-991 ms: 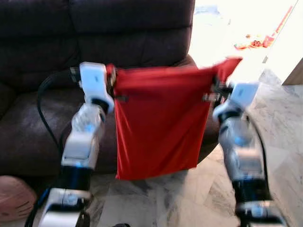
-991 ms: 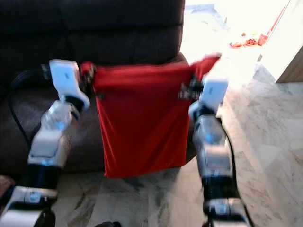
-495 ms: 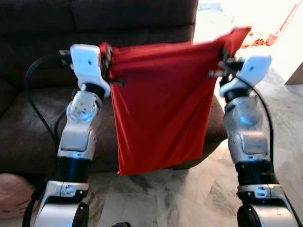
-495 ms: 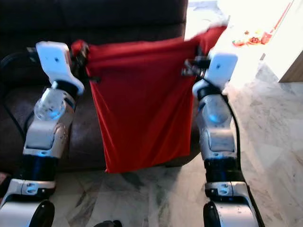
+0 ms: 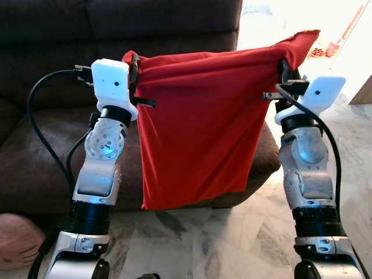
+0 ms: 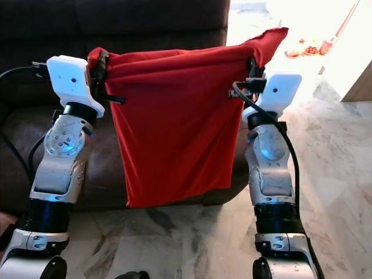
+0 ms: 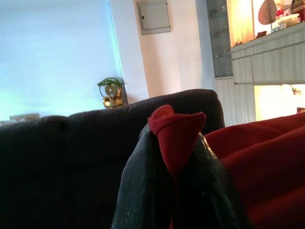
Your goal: Move the pillow to the sofa from floor
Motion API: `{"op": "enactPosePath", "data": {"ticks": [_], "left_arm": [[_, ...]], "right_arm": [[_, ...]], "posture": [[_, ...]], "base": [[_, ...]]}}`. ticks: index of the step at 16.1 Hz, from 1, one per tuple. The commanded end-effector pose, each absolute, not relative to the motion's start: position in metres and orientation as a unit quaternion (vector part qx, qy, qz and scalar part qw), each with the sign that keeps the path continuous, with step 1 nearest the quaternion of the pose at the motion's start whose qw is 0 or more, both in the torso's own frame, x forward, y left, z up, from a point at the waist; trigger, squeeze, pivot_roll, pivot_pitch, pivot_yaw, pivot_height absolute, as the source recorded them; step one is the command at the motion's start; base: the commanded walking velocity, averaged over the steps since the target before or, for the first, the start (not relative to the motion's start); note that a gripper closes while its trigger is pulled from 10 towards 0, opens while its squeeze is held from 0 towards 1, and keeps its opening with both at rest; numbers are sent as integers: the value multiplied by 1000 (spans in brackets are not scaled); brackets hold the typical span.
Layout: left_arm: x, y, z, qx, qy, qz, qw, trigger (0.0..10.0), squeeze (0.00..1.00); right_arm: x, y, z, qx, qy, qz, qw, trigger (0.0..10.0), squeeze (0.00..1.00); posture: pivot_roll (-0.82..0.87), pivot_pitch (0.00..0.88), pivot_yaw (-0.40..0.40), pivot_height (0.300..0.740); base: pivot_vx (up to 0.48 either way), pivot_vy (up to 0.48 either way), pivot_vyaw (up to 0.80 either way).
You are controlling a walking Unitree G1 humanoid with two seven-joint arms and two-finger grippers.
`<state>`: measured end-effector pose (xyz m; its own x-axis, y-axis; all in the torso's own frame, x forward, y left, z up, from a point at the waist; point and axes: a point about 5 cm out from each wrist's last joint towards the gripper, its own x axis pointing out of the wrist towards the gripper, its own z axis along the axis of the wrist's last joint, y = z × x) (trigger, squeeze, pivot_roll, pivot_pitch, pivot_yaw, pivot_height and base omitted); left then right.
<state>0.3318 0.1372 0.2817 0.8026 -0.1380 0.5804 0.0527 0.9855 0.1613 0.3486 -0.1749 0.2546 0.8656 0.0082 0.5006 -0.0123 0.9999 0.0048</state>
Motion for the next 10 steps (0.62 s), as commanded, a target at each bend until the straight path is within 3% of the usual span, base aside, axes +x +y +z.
{"op": "enactPosePath", "data": {"ticks": [1, 10], "left_arm": [[320, 141, 313, 79, -385, -34, 919, 10000, 0], [323, 140, 304, 84, -367, -38, 926, 10000, 0]], "right_arm": [[340, -186, 287, 1, -334, -19, 943, 10000, 0], [341, -186, 278, 3, -313, -20, 949, 10000, 0]], "posture": [[80, 91, 7, 740], [84, 118, 10, 740]], "base": [[0, 0, 0], [0, 0, 0]]}}
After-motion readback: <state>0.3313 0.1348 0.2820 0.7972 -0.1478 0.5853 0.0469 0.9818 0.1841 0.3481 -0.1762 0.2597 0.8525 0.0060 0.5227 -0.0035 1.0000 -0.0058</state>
